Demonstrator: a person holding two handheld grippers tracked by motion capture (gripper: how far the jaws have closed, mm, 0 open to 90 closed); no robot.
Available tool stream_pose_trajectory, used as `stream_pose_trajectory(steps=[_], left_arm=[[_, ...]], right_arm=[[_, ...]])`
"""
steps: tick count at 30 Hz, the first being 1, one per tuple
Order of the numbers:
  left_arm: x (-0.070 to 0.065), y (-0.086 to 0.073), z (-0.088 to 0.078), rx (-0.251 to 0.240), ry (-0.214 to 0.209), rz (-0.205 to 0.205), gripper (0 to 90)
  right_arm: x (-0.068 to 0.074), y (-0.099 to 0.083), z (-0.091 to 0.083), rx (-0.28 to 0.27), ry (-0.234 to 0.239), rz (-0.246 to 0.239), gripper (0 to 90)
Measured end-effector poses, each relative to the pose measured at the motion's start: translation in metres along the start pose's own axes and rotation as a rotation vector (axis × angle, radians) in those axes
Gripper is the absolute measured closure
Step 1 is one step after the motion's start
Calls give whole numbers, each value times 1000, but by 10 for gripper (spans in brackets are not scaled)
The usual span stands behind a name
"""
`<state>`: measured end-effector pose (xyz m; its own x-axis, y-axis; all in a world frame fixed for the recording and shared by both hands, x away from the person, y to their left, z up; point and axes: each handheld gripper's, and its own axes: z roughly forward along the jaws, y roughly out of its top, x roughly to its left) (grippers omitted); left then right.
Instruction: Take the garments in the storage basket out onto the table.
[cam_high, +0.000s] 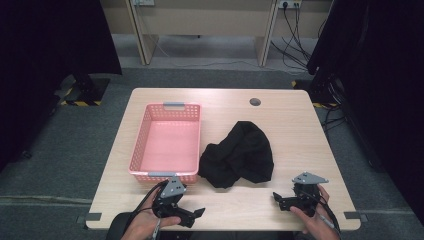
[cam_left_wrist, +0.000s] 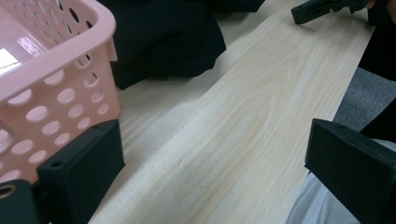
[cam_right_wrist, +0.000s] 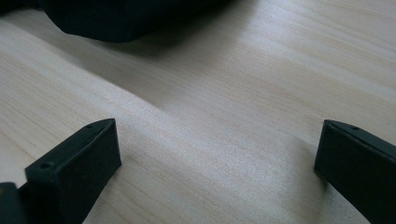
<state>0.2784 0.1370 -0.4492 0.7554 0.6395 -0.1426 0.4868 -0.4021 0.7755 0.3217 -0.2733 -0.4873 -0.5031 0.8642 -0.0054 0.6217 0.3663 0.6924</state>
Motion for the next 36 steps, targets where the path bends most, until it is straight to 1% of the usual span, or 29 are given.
stream_pose_trajectory(steps=[9, 14, 17, 36], left_arm=[[1, -5, -2, 0, 7, -8, 40], [0, -7, -5, -5, 6, -9, 40], [0, -8, -9, -17, 11, -16, 40], [-3, -16, -15, -36, 16, -26, 40]], right_arm=[[0, 0, 0, 0, 0, 0, 4], [0, 0, 0, 0, 0, 0, 4], [0, 0, 0, 0, 0, 0, 4], [0, 0, 0, 0, 0, 0, 4]])
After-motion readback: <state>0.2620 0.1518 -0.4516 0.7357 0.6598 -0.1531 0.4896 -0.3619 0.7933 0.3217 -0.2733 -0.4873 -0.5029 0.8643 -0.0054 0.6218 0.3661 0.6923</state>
